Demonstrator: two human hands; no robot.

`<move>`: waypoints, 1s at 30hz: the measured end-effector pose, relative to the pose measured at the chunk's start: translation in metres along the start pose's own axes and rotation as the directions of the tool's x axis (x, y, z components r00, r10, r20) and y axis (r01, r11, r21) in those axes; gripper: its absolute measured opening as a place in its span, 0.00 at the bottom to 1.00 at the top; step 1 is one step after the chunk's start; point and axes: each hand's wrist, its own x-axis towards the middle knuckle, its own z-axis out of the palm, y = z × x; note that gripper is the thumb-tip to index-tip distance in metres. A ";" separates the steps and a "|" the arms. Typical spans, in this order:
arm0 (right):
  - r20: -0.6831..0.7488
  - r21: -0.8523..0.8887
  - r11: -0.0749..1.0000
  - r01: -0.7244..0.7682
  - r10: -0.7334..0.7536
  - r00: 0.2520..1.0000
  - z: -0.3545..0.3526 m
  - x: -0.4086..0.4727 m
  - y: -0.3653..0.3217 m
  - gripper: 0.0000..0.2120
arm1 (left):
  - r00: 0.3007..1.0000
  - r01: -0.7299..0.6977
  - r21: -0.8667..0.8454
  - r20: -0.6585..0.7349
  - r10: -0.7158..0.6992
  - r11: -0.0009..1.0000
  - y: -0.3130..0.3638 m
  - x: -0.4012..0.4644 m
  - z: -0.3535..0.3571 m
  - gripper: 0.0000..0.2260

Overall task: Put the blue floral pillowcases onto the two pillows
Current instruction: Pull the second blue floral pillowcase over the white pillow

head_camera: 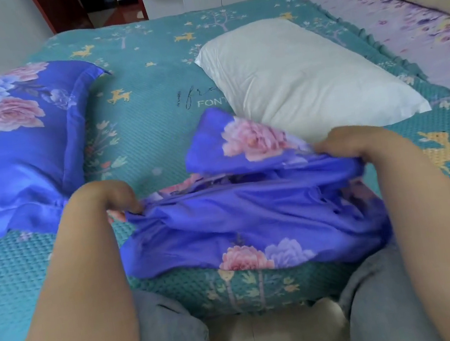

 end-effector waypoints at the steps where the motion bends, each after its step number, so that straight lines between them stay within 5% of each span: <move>1: 0.042 -0.129 0.991 -0.021 0.027 0.999 -0.001 -0.002 0.006 0.18 | 0.996 -0.036 0.034 -0.079 0.039 0.999 0.005 0.000 0.000 0.17; 5: -0.230 0.024 0.998 0.060 -0.053 0.972 0.017 0.011 -0.010 0.26 | 0.890 -0.202 -0.026 -0.422 0.173 0.979 0.038 0.015 -0.003 0.24; 7: -0.291 0.145 0.940 0.309 -0.259 0.921 0.035 0.014 -0.038 0.33 | 0.880 -0.269 -0.062 -0.421 0.219 0.961 0.062 0.024 0.005 0.24; 9: -0.192 0.013 0.918 0.397 -0.388 0.902 0.061 0.021 -0.058 0.35 | 0.876 -0.315 -0.103 -0.414 0.248 0.943 0.082 0.031 0.016 0.24; 10: -0.157 -0.102 0.924 0.367 -0.380 0.912 0.072 0.026 -0.060 0.32 | 0.876 -0.327 -0.152 -0.418 0.240 0.933 0.089 0.035 0.021 0.25; 12: -0.304 -0.202 0.947 0.251 -0.304 0.903 0.076 0.037 -0.056 0.19 | 0.892 -0.325 -0.226 -0.395 0.218 0.918 0.096 0.042 0.029 0.25; 15: -0.709 0.090 0.972 0.218 -0.091 0.700 0.044 0.034 -0.049 0.14 | 0.903 -0.330 -0.316 -0.380 0.200 0.890 0.096 0.047 0.033 0.24; 17: -0.801 0.288 0.931 0.226 0.105 0.589 0.014 0.029 -0.037 0.15 | 0.893 -0.361 -0.367 -0.402 0.203 0.857 0.098 0.046 0.034 0.25; 22: -0.584 0.389 0.920 0.045 0.209 0.784 0.011 0.031 -0.014 0.21 | 0.875 -0.431 -0.319 -0.375 0.306 0.844 0.115 0.050 0.043 0.26; 26: -0.570 0.367 0.923 0.111 0.129 0.812 0.016 0.035 -0.015 0.18 | 0.848 -0.524 -0.359 -0.307 0.433 0.772 0.121 0.049 0.045 0.16; 28: -0.606 0.411 0.895 0.176 0.124 0.786 0.014 0.036 -0.017 0.15 | 0.853 -0.507 -0.513 -0.411 0.321 0.692 0.113 0.041 0.031 0.12; 30: -0.663 0.466 0.852 0.239 0.157 0.732 0.010 0.038 -0.023 0.15 | 0.850 -0.474 -0.708 -0.524 0.060 0.524 0.093 0.038 0.007 0.13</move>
